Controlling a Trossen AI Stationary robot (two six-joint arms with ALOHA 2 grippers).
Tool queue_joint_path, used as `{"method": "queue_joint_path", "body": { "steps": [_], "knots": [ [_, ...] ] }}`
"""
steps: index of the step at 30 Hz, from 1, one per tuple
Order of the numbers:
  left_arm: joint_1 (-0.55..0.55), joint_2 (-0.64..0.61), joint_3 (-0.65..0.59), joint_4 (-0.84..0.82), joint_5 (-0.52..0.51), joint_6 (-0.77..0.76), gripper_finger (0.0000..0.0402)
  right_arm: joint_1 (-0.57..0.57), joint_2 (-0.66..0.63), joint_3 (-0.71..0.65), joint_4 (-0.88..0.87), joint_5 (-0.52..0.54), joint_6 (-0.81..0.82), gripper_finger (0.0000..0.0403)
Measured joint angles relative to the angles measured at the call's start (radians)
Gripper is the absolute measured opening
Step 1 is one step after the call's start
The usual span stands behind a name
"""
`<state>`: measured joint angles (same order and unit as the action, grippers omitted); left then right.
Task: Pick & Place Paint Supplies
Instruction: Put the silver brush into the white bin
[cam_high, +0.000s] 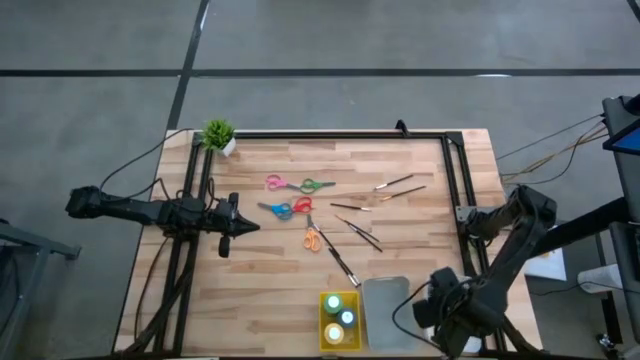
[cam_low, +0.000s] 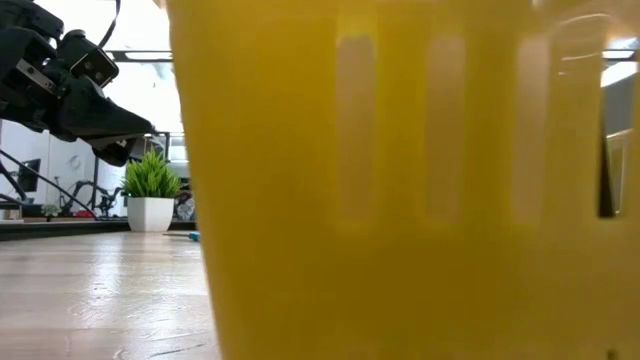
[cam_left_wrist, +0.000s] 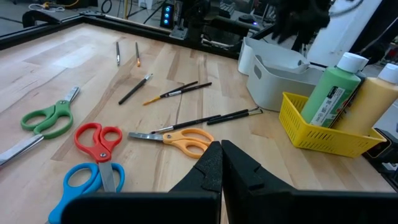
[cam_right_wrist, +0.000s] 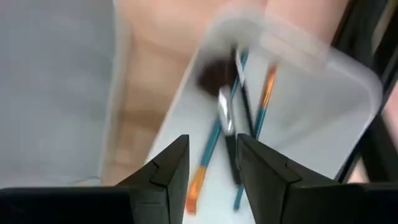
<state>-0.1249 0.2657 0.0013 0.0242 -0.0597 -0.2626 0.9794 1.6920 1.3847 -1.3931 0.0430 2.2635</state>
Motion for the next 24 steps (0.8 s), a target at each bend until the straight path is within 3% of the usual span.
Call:
{"method": "queue_joint_path", "body": {
  "steps": [7, 19, 24],
  "knots": [
    [0.0, 0.0, 0.0, 0.0, 0.0, 0.0, 0.0, -0.055, -0.082, -0.002, -0.144, 0.241, -0.115, 0.0132],
    [0.0, 0.0, 0.0, 0.0, 0.0, 0.0, 0.0, -0.329, -0.099, -0.073, -0.132, 0.474, -0.665, 0.0132],
    [0.0, 0.0, 0.0, 0.0, 0.0, 0.0, 0.0, -0.469, -0.09, -0.079, -0.032, 0.481, -0.85, 0.0132]
  ]
}}
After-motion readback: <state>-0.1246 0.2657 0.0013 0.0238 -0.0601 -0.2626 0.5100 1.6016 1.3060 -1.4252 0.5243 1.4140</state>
